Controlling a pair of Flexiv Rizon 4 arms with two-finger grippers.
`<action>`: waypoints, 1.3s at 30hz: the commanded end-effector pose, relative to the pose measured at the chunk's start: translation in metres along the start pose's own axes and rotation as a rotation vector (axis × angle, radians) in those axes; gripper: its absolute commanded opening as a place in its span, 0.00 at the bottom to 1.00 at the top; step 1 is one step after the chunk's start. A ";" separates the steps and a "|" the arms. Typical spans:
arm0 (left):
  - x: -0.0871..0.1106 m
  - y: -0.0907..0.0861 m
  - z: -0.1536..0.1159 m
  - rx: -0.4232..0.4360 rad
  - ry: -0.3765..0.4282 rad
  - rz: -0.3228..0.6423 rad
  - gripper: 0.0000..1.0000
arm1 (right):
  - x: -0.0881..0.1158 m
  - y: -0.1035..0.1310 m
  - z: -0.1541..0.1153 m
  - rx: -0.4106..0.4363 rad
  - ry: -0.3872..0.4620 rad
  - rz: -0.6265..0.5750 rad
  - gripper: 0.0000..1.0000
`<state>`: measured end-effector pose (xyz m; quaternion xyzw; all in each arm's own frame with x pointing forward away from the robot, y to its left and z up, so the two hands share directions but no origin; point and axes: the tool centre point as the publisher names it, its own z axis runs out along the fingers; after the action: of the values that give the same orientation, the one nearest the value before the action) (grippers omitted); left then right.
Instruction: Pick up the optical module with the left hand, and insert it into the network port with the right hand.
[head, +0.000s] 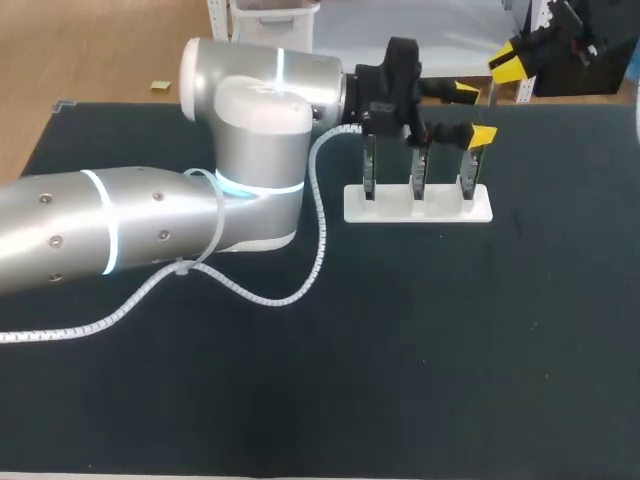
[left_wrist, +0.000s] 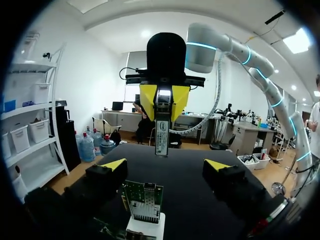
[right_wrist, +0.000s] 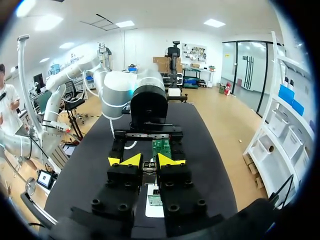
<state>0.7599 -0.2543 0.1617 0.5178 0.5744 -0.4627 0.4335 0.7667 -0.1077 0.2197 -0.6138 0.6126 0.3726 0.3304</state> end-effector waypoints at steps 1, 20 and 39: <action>-0.003 0.005 -0.006 0.028 0.048 0.006 1.00 | 0.000 0.004 0.001 0.008 0.001 0.001 0.00; 0.003 0.012 -0.004 0.038 0.259 0.053 1.00 | 0.001 0.000 0.003 0.015 -0.016 0.007 0.00; 0.019 0.005 -0.012 0.018 0.317 0.051 1.00 | 0.001 -0.004 0.004 0.014 -0.018 0.008 0.00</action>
<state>0.7644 -0.2397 0.1452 0.6027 0.6170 -0.3711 0.3440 0.7704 -0.1058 0.2166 -0.6054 0.6151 0.3748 0.3386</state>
